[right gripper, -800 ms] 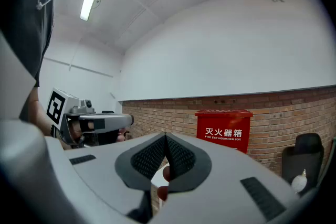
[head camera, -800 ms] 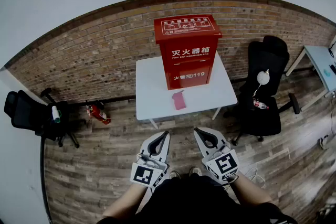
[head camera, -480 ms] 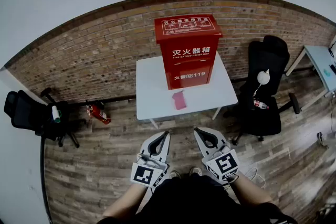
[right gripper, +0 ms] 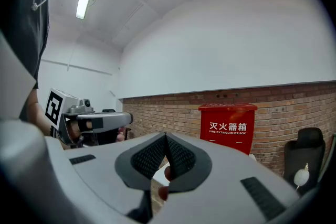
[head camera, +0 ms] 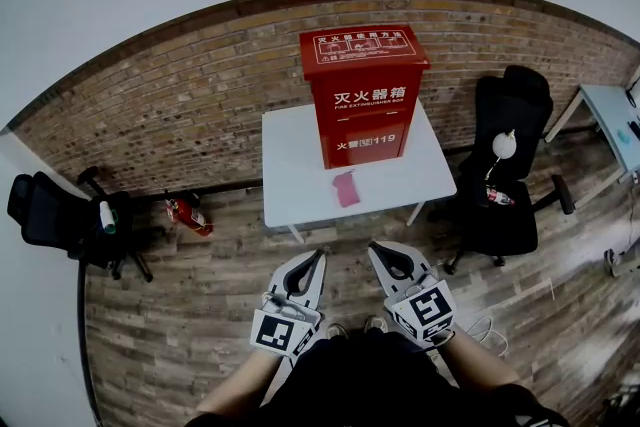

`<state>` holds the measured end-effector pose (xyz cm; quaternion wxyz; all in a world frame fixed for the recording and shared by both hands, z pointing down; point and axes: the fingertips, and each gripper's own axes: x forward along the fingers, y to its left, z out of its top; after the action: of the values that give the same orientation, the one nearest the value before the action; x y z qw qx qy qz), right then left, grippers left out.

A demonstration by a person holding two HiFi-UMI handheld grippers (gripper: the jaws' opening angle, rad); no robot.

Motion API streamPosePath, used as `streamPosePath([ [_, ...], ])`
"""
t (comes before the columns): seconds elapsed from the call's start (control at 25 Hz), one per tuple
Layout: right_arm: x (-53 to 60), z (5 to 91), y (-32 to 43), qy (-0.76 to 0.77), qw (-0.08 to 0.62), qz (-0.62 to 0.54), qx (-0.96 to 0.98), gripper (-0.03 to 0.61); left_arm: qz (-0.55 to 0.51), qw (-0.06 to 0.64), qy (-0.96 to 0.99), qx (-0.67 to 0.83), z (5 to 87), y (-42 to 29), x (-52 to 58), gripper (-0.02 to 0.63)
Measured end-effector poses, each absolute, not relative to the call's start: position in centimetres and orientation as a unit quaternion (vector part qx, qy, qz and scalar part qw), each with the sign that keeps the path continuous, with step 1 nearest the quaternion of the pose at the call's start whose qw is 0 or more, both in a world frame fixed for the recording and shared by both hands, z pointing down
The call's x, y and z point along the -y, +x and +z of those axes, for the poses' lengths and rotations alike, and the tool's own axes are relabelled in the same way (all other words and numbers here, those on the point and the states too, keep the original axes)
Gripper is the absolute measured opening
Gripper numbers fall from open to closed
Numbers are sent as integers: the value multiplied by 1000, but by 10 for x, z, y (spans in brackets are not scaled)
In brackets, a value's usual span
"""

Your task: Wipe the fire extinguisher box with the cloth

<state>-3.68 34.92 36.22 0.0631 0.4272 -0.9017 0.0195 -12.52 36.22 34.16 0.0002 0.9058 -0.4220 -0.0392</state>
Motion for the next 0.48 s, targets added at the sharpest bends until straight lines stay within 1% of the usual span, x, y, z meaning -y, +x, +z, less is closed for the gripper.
streamPosePath([
  [0.48,-328,374,-65,450,70,53,889,20,-40,15,912,408,351,-160,-353,28],
])
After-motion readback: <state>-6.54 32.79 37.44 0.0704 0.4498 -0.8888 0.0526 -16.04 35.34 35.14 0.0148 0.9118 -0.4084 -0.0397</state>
